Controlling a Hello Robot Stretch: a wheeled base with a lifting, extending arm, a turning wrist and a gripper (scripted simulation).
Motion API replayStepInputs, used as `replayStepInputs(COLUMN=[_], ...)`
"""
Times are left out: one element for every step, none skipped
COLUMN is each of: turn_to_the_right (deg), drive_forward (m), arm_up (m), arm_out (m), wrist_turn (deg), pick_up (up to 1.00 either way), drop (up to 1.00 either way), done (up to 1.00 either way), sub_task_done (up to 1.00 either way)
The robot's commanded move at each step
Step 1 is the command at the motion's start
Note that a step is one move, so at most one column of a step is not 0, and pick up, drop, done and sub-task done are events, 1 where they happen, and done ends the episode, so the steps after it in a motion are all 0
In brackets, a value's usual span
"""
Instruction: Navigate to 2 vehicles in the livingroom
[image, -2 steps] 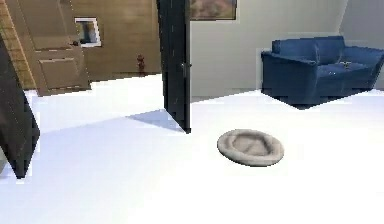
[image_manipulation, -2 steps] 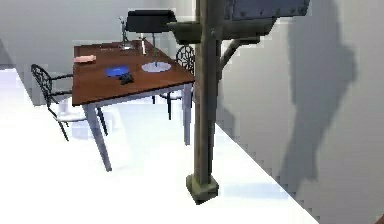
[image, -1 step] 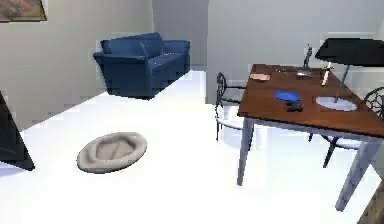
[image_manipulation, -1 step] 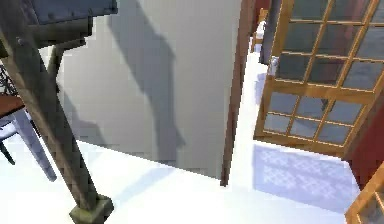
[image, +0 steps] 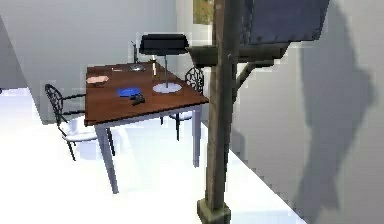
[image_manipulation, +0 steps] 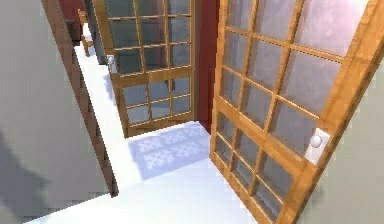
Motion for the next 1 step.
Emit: replayStepInputs(turn_to_the_right=[0.0], drive_forward=[0.05], arm_up=[0.0], arm_out=[0.0], wrist_turn=[0.0], pick_up=[0.0], drop=[0.0], done=[0.0], sub_task_done=[0.0])
